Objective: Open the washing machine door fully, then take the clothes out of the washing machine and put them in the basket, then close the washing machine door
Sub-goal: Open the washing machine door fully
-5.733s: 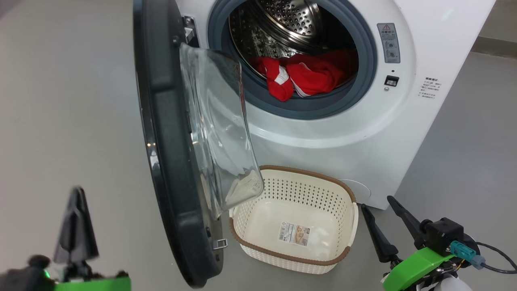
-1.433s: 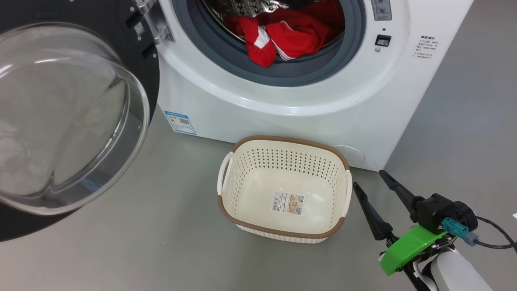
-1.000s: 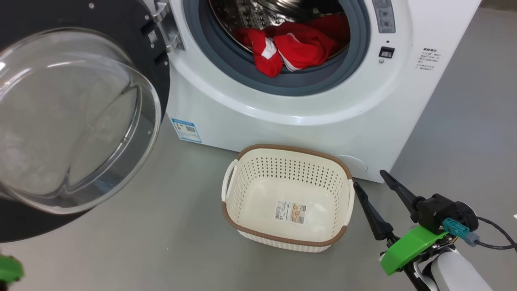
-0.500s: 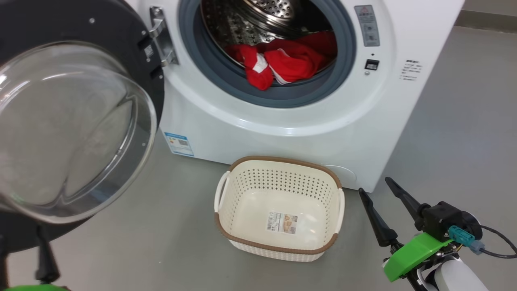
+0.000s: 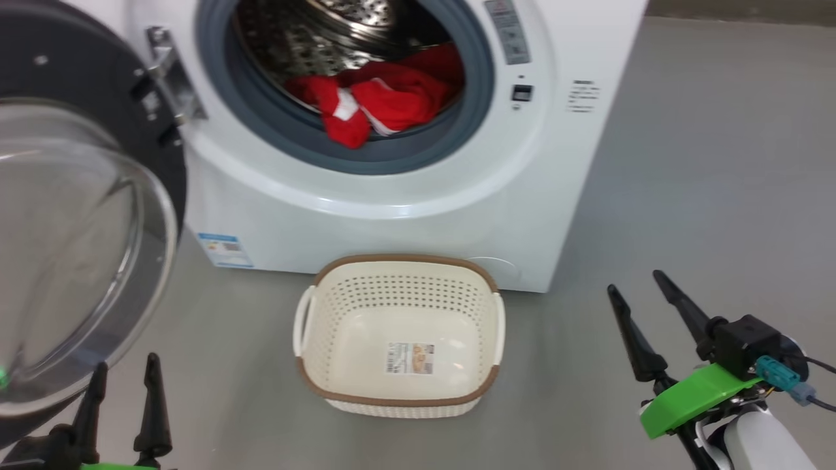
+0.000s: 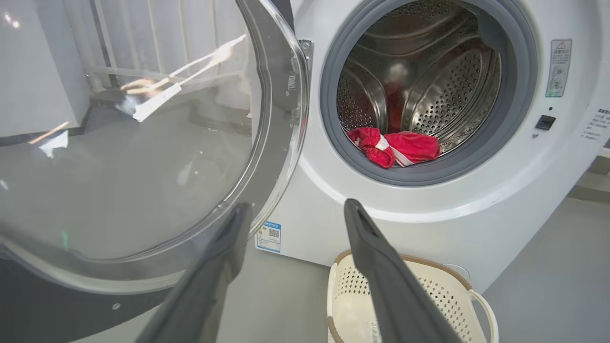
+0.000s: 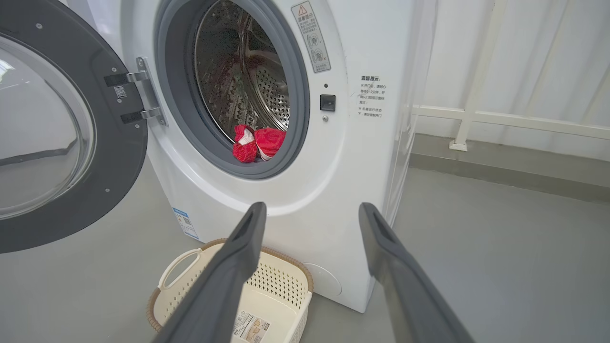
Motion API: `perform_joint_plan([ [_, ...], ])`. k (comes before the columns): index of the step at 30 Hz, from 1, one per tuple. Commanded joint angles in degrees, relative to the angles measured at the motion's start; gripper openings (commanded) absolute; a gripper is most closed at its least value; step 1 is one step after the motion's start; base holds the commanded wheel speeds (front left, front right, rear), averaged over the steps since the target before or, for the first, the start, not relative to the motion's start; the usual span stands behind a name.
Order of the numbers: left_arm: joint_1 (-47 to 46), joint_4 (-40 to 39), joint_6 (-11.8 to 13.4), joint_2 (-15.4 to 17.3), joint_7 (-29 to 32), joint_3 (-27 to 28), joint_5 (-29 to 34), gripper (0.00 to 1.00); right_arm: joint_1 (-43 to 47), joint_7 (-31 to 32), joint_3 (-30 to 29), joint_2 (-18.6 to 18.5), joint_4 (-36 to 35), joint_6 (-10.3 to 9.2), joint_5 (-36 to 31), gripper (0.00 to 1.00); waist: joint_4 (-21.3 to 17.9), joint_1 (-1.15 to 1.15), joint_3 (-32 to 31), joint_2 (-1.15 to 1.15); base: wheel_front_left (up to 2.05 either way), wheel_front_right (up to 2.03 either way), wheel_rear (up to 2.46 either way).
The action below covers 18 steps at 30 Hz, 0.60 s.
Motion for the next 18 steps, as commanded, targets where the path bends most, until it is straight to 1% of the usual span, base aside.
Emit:
perform_joint_plan([
  [1, -0.4, -2.4, -0.2, 2.1, -0.5, 1.1, -1.1, 1.0, 0.3, -0.7, 0.0, 0.0, -1.9, 0.09, -0.6, 1.0, -3.8, 0.0, 0.9, 0.0, 0.0, 0.0, 0.0],
  [3, -0.1, -3.0, -0.2, 2.1, -0.5, 1.0, -2.0, 1.0, 0.2, -0.7, -0.6, 0.1, -2.2, 0.09, -0.8, 1.0, -5.4, 0.0, 1.2, 0.0, 0.0, 0.0, 0.0],
  [4, -0.1, -3.0, -0.2, 2.1, -0.5, 1.0, -2.0, 1.0, 0.2, -0.7, -0.6, 0.1, -2.2, 0.09, -0.8, 1.0, -5.4, 0.0, 1.2, 0.0, 0.0, 0.0, 0.0],
  [5, 0.3, -3.7, -0.2, 2.3, -0.5, 0.8, -2.4, 1.0, 0.1, -0.7, -1.0, 0.3, -2.5, 0.09, -0.9, 1.0, -6.9, 0.0, 1.4, 0.0, 0.0, 0.0, 0.0],
  [6, 0.6, -4.0, -0.2, 2.3, -0.5, 0.6, -2.5, 1.0, 0.1, -0.7, -1.2, 0.3, -2.6, 0.09, -1.0, 1.0, -7.6, 0.0, 1.5, 0.0, 0.0, 0.0, 0.0],
  [7, 0.6, -4.0, -0.2, 2.3, -0.5, 0.6, -2.5, 1.0, 0.1, -0.7, -1.2, 0.3, -2.6, 0.09, -1.0, 1.0, -7.6, 0.0, 1.5, 0.0, 0.0, 0.0, 0.0],
  [10, 1.1, -4.9, -0.2, 2.5, -0.5, 0.1, -3.0, 1.0, 0.3, -0.7, -1.9, 0.3, -2.7, 0.09, -1.0, 1.0, -9.4, 0.0, 1.7, 0.0, 0.0, 0.0, 0.0],
  [11, 1.4, -5.3, -0.2, 2.5, -0.5, -0.1, -3.0, 1.0, 0.4, -0.7, -2.3, 0.4, -2.9, 0.09, -1.1, 1.0, -10.6, 0.0, 1.7, 0.0, 0.0, 0.0, 0.0],
  [14, 1.9, -6.1, -0.2, 2.3, -0.5, -0.5, -2.9, 1.0, 0.7, -0.7, -3.0, 0.6, -3.1, 0.09, -1.1, 1.0, -12.1, 0.0, 1.6, 0.0, 0.0, 0.0, 0.0],
  [18, 2.2, -6.9, -0.2, 2.1, -0.5, -1.4, -2.3, 1.0, 1.2, -0.7, -3.7, 0.5, -3.3, 0.09, -1.2, 1.0, -13.2, 0.0, 1.5, 0.0, 0.0, 0.0, 0.0],
])
